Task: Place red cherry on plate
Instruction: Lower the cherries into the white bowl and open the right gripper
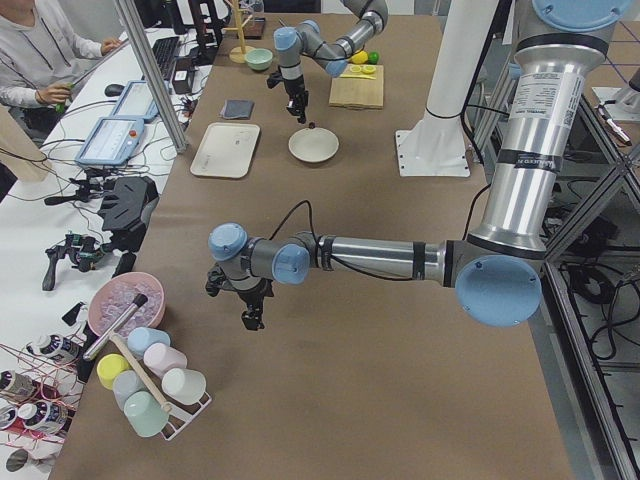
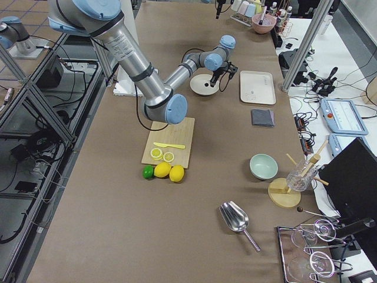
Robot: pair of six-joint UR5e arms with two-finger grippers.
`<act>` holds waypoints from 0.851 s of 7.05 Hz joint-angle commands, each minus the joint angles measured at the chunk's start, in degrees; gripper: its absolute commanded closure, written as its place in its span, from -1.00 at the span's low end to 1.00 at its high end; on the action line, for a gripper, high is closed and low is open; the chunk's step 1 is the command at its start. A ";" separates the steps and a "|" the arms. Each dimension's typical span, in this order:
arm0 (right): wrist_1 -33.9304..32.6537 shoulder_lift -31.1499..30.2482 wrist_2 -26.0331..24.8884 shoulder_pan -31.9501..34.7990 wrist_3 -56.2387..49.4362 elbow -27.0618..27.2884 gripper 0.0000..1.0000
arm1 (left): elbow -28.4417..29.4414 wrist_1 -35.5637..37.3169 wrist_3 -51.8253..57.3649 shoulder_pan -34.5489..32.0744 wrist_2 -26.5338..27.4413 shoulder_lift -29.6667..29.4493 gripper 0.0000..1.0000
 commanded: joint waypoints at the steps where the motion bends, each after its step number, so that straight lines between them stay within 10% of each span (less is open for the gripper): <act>1: 3.60 2.16 -3.90 -2.99 4.24 -3.01 -0.31 | 0.05 -0.02 0.02 0.00 0.00 0.56 -0.96; 2: 3.78 2.07 -3.83 -3.00 4.50 -2.93 -0.99 | 0.14 -0.55 0.02 0.00 -0.09 1.00 -0.96; 6: -8.36 -9.50 2.76 5.06 -11.22 12.84 -1.00 | 0.40 -0.90 -0.06 0.00 0.00 0.92 -0.96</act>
